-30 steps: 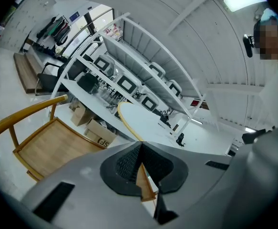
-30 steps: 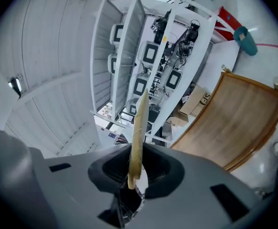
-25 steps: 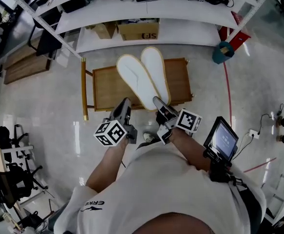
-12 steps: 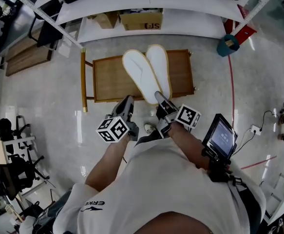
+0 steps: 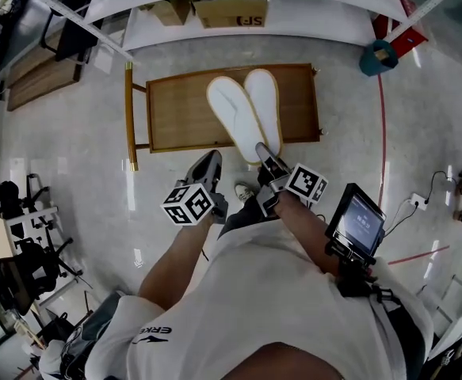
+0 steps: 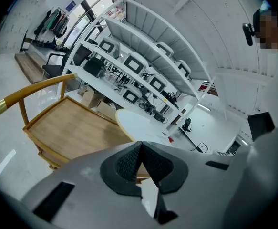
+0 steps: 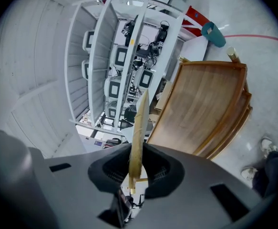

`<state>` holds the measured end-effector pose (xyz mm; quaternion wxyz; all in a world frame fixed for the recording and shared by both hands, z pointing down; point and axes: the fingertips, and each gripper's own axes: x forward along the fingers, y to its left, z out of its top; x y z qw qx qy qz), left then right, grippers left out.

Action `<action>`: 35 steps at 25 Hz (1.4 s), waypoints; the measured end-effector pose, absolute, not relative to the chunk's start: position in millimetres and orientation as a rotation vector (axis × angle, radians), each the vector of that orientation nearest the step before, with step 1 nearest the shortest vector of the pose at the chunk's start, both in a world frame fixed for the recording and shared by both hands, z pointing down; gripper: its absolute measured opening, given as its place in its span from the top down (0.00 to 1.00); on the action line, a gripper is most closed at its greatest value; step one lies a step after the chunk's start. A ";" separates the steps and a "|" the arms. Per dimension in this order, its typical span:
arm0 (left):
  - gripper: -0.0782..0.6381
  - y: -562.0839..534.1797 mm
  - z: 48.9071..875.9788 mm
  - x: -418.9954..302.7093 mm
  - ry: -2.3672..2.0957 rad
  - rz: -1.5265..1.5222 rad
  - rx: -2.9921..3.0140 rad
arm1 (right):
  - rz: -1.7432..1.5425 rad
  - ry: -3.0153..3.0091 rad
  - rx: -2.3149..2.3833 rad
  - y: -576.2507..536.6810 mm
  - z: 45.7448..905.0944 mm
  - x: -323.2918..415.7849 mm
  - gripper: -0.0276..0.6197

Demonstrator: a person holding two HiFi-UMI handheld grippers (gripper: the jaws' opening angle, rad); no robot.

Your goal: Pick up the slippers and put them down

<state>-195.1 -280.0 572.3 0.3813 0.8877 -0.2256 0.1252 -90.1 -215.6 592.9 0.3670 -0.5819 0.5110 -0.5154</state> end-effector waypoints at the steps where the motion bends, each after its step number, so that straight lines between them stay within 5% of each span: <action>1: 0.89 -278.4 576.6 -195.2 -0.575 0.334 2.259 | -1.338 1.303 -1.500 -213.9 599.1 -90.2 0.86; 35: 0.89 -259.4 646.9 -191.2 -0.521 0.579 2.190 | -1.566 1.032 -1.547 -206.3 743.5 -94.2 0.86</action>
